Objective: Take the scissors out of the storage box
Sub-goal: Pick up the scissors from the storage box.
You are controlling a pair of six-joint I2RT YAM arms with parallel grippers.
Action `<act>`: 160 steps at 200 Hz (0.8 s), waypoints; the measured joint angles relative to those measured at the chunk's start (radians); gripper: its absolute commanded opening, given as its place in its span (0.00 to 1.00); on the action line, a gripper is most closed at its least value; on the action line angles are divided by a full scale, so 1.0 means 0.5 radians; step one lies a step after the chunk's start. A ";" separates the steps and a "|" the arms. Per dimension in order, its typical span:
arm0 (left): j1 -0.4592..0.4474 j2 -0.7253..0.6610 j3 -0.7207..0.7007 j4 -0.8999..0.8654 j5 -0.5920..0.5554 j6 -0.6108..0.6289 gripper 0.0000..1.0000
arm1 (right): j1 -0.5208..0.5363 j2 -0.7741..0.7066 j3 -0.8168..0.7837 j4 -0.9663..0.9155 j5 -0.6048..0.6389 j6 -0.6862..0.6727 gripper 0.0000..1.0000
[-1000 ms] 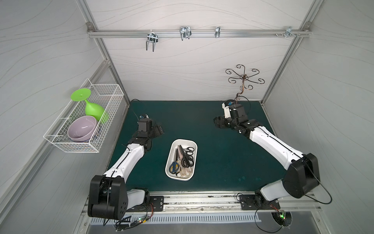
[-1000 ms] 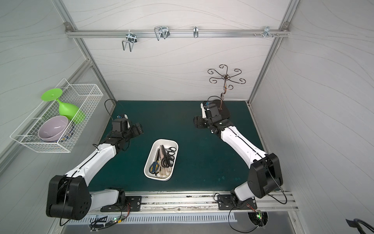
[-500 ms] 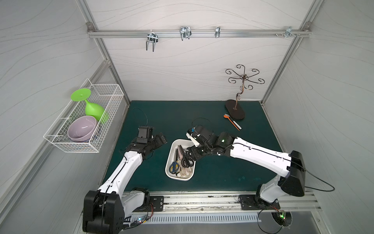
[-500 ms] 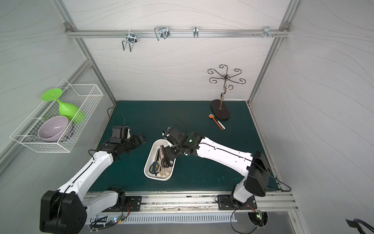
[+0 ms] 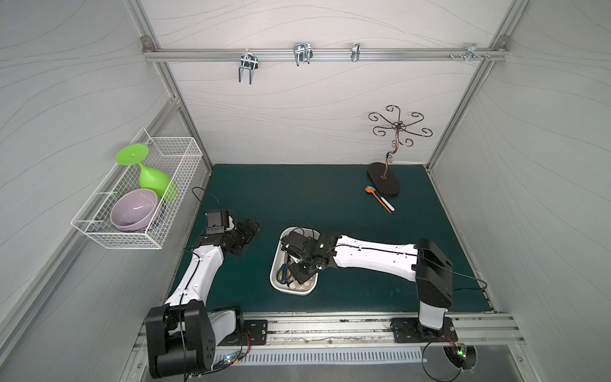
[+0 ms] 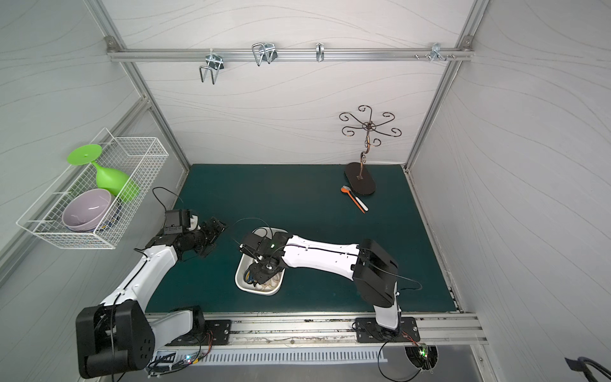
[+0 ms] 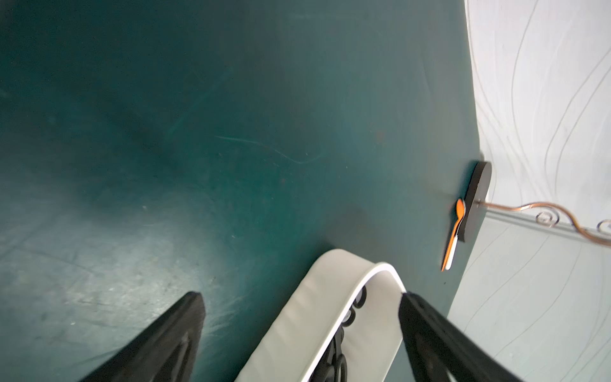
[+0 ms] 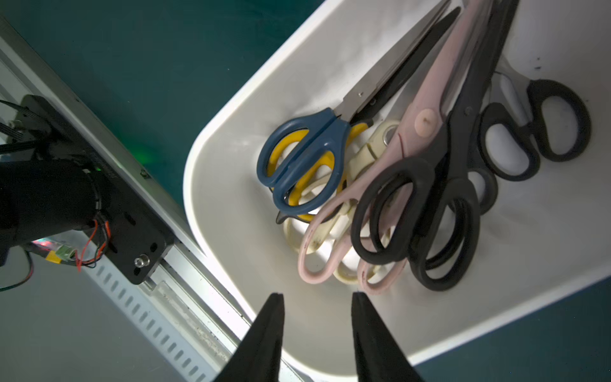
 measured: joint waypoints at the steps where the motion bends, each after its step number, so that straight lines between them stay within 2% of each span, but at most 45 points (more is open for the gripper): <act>1: 0.004 -0.001 -0.001 0.000 0.000 0.000 0.96 | 0.000 0.004 0.002 0.000 0.001 0.000 0.37; 63: 0.036 -0.026 -0.023 -0.001 0.001 -0.001 0.95 | 0.001 0.166 0.141 -0.041 0.087 -0.018 0.37; 160: 0.071 -0.031 -0.029 -0.002 0.000 -0.001 0.95 | -0.027 0.243 0.159 -0.089 0.108 -0.015 0.37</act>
